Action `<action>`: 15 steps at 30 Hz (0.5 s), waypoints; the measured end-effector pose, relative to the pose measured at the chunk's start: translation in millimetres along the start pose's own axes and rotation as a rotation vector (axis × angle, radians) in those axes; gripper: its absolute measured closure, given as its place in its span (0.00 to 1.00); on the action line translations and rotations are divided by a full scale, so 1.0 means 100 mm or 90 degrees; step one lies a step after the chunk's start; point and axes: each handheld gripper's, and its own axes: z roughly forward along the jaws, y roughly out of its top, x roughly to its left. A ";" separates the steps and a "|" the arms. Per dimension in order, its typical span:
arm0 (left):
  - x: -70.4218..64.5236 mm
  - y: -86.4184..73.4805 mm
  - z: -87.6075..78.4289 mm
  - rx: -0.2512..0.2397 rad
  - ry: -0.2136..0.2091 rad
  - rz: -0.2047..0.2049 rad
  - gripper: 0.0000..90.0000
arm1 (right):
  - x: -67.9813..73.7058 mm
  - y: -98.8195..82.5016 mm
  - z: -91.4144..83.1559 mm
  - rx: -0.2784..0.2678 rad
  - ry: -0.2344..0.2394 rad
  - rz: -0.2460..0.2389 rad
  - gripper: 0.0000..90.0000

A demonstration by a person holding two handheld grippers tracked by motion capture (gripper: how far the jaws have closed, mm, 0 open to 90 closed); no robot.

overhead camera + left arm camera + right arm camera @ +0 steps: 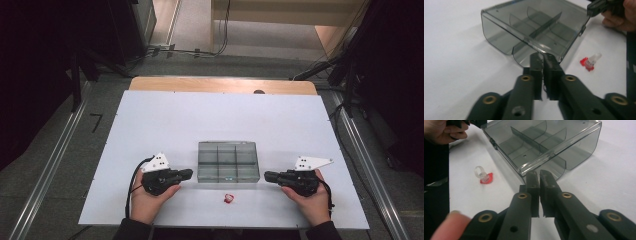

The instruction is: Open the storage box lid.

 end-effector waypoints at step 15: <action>-0.05 0.00 0.12 0.037 -0.017 0.009 1.00 | 0.05 0.02 0.11 0.032 -0.025 -0.022 0.98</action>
